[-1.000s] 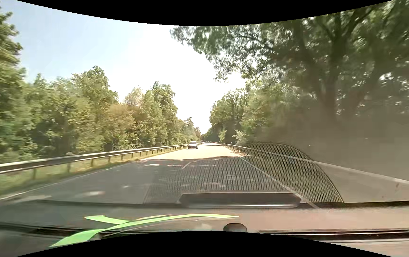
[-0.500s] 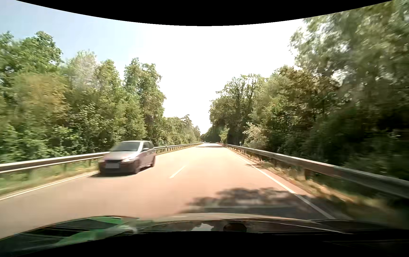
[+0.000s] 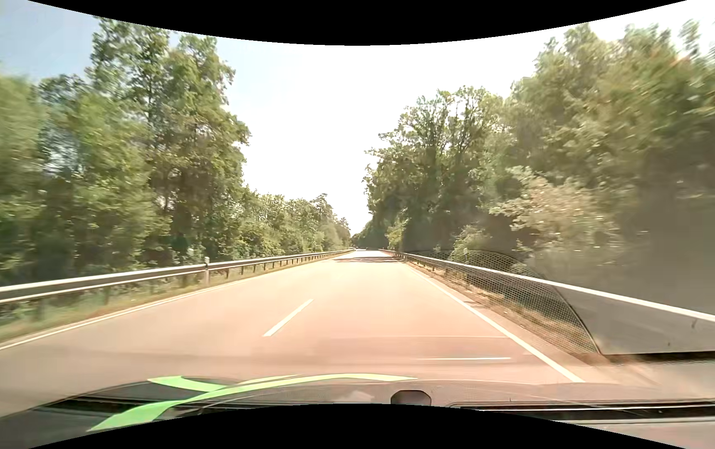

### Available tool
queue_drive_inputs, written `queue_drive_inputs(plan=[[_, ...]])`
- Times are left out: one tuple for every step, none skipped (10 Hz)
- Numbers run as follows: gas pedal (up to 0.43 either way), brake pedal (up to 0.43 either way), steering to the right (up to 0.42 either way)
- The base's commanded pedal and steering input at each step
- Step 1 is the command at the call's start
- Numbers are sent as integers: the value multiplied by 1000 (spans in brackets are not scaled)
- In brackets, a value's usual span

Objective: Follow the waypoints while adhering to traffic rules and regulations

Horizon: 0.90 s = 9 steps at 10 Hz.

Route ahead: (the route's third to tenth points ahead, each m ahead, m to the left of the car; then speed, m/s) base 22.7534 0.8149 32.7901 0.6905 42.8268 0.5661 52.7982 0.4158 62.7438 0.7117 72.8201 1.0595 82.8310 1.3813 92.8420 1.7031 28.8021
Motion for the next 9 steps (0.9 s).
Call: queue_drive_inputs(plan=[[287, 0, -4], [260, 0, -4], [248, 0, -4], [248, 0, -4], [260, 0, -4], [268, 0, -4], [287, 0, -4], [311, 0, -4], [331, 0, -3]])
